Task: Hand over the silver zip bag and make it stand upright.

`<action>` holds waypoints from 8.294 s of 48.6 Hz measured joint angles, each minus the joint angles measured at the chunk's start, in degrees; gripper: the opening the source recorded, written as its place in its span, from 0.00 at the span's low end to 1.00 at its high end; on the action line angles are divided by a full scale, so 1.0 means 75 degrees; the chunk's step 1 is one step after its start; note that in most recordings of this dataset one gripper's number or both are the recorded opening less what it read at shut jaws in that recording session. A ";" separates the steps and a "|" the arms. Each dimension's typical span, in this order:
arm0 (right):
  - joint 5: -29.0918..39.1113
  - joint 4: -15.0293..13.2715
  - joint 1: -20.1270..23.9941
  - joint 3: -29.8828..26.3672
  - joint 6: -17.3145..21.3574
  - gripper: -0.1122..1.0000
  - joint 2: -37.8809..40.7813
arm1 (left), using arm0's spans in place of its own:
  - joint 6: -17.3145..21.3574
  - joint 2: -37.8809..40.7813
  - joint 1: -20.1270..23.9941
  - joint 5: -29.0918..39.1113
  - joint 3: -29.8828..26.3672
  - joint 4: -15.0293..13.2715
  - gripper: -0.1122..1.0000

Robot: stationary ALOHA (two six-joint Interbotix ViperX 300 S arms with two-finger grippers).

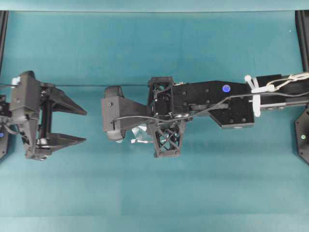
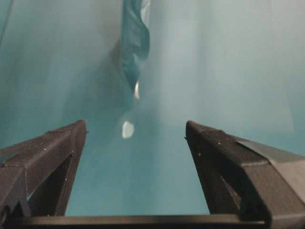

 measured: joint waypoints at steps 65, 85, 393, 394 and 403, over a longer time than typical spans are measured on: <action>-0.0094 0.0000 0.0000 0.0047 0.0023 0.11 0.0082 | -0.0586 0.5871 0.0188 -0.5918 -0.1254 0.0000 0.92; -0.0094 0.0000 0.0000 0.0047 0.0023 0.11 0.0082 | -0.0656 0.6867 0.0164 -0.6141 -0.2203 0.0000 0.92; -0.4430 -0.0129 0.0082 0.5906 0.2133 0.91 -0.5977 | 0.0363 0.7008 0.0129 -0.5004 -0.2484 0.0000 0.36; -0.4430 -0.0129 0.0082 0.5906 0.2133 0.91 -0.5977 | 0.0363 0.7008 0.0129 -0.5004 -0.2484 0.0000 0.36; -0.4418 -0.0129 0.0070 0.5906 0.2133 0.91 -0.5988 | 0.0363 0.7008 0.0129 -0.5004 -0.2484 0.0000 0.36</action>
